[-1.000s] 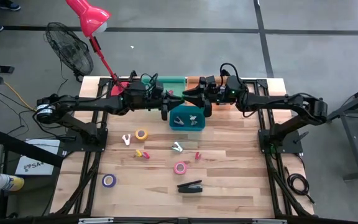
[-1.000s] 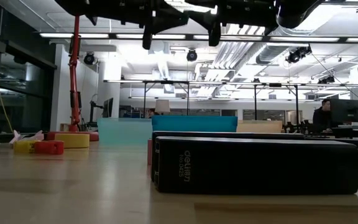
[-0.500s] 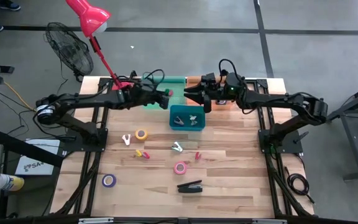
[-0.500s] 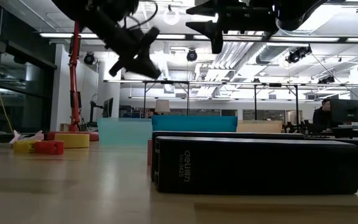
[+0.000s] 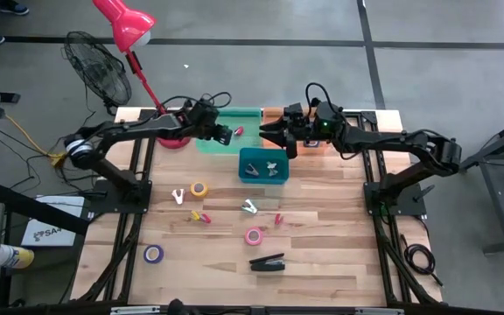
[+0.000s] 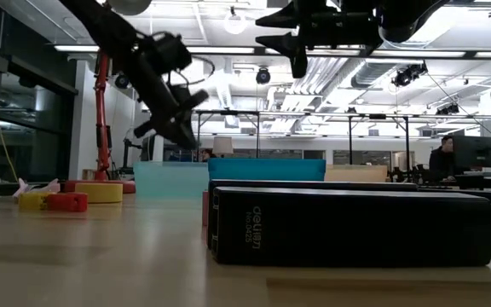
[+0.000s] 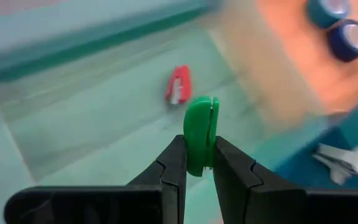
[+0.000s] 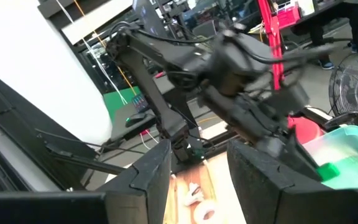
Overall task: Pick and place Stapler, Stapler remover, tape
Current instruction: Put the green stapler into the green bin, then put the right red stapler into the green bin
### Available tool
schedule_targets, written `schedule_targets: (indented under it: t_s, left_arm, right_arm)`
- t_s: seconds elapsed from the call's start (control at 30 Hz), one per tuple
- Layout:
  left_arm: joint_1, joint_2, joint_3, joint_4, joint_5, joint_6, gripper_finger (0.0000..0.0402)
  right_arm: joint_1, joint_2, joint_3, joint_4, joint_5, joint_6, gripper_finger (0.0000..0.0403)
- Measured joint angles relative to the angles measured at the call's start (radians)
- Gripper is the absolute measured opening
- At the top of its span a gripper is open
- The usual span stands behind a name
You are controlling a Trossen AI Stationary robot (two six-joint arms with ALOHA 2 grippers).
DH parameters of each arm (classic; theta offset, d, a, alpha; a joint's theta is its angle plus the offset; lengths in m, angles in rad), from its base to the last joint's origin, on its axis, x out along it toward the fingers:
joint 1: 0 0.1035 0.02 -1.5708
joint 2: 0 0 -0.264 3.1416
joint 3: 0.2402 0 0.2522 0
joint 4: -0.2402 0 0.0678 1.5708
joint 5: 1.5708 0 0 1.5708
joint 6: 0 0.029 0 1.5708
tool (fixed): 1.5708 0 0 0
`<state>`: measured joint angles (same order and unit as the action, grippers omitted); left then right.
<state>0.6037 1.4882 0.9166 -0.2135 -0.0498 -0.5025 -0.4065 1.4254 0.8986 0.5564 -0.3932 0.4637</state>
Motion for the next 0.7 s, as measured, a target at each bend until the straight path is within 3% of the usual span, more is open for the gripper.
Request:
schedule_targets:
  t_s: [0.37, 0.7]
  left_arm:
    - [0.06, 0.119, 0.0, 0.002, 0.064, -0.055, 0.0058]
    - [0.057, 0.119, 0.0, 0.002, 0.039, -0.042, 0.0144]
  right_arm:
    - [0.0, 0.0, 0.0, -0.047, 0.0, 0.004, 0.0149]
    - [0.0, 0.0, 0.0, -0.062, 0.001, 0.004, 0.0149]
